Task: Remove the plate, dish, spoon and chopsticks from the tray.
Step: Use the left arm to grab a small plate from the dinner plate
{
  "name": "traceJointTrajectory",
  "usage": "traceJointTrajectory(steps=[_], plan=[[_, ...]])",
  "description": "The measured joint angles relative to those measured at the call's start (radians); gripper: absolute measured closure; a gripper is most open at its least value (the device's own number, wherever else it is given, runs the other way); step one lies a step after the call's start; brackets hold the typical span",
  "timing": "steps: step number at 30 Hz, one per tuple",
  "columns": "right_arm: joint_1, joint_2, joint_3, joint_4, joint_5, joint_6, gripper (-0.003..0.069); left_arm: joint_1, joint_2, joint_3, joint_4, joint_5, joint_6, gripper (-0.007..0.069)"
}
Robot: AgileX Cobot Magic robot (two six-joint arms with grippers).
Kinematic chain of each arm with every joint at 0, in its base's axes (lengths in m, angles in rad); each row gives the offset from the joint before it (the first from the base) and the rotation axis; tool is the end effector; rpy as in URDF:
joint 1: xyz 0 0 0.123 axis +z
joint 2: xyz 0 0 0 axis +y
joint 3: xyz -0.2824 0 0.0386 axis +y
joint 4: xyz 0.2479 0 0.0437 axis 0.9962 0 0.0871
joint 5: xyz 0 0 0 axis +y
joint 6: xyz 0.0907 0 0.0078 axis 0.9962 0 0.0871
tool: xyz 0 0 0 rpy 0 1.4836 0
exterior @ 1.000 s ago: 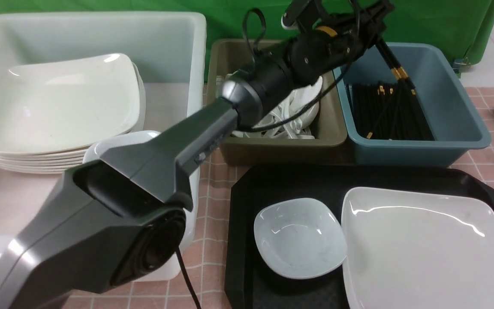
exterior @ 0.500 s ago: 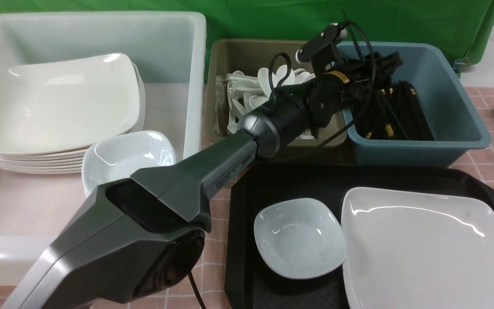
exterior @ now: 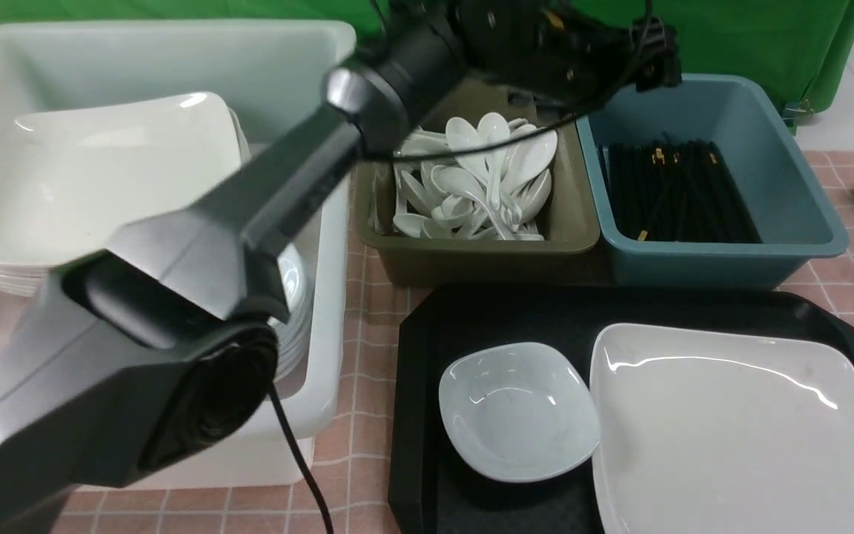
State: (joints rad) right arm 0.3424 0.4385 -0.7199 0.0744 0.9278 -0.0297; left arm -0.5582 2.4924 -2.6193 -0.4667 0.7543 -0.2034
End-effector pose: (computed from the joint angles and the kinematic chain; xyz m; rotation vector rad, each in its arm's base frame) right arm 0.0582 0.0265 0.3405 -0.3836 2.1052 0.2736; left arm 0.4646 -0.3232 0.2973 0.2108 2.1762 -0.9864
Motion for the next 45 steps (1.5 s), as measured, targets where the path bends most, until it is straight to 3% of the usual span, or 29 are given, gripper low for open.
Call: traceJointTrajectory(steps=[3,8,10,13,17,21,22,29,35,42,45], plan=[[0.000,0.000,0.000,0.000,0.004,0.000,0.0421,0.016,-0.062,-0.042,-0.003,0.170,0.013,0.0174],[0.000,0.000,0.000,-0.001,0.024,0.000,0.0502,0.030,-0.194,-0.094,0.006,0.401,0.090,0.0520],[0.000,0.001,0.000,0.001,0.032,0.000,0.0579,0.031,-0.279,-0.085,-0.006,0.440,0.144,0.0601],[0.000,0.001,0.000,0.000,0.050,0.000,0.0629,0.026,-0.352,-0.019,-0.058,0.447,0.186,0.0622],[0.000,0.001,0.000,0.000,0.080,0.000,0.0629,0.005,-0.496,0.221,-0.102,0.452,0.263,0.0622],[0.000,0.001,0.000,0.000,0.102,0.000,0.0629,-0.036,-0.687,0.588,0.000,0.458,0.282,0.0622],[0.000,0.001,0.000,0.000,0.107,0.000,0.0628,-0.049,-0.764,0.764,0.048,0.465,0.282,0.0622],[0.000,0.001,0.000,0.000,0.097,0.000,0.0627,-0.064,-0.997,1.155,0.120,0.428,0.271,0.0606],[0.000,0.001,0.000,0.000,0.060,0.000,0.0618,-0.215,-0.961,1.320,0.263,0.284,0.212,0.0454],[0.000,0.001,0.000,0.000,0.052,0.000,0.0611,-0.446,-0.772,1.321,0.632,0.127,0.127,0.0197],[0.000,0.001,0.000,0.000,0.052,0.000,0.0608,-0.489,-0.731,1.321,0.712,0.091,0.101,0.0141]])
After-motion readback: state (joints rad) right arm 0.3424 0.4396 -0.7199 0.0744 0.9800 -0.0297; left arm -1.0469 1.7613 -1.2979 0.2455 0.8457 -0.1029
